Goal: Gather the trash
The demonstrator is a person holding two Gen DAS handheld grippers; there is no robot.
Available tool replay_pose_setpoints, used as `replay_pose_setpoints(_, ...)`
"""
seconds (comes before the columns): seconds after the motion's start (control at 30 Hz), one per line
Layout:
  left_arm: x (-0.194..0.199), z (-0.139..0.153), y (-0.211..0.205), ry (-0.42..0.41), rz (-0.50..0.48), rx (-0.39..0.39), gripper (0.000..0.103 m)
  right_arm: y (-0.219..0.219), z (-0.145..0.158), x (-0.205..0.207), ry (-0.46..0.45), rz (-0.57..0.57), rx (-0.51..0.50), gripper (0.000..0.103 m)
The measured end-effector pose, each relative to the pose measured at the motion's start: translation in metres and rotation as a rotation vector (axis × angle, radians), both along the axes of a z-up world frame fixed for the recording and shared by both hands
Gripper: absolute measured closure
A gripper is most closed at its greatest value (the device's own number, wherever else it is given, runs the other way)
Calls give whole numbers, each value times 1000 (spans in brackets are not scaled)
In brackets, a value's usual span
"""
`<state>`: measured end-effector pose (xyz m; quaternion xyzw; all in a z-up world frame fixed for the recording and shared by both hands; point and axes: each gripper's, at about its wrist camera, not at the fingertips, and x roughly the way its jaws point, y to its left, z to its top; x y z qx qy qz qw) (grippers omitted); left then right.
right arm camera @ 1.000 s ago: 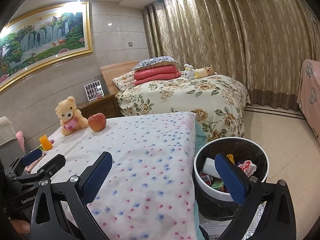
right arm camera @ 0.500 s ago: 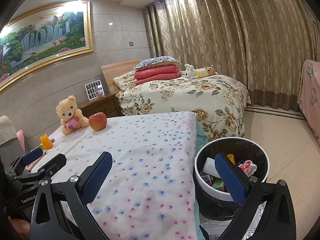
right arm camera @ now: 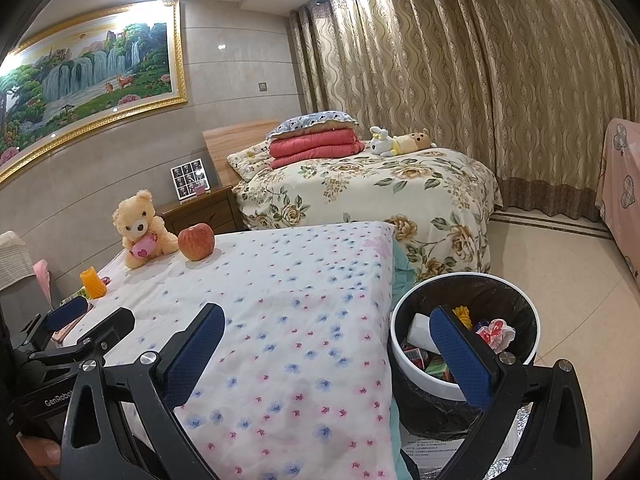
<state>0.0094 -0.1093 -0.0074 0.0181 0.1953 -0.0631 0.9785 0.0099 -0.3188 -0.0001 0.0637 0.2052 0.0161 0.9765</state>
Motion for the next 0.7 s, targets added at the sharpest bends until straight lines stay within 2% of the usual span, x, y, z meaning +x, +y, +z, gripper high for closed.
replay_pose_setpoints(0.7, 7, -9, 2, 27, -10, -1, 0, 5, -11, 1, 23, 3, 14, 0)
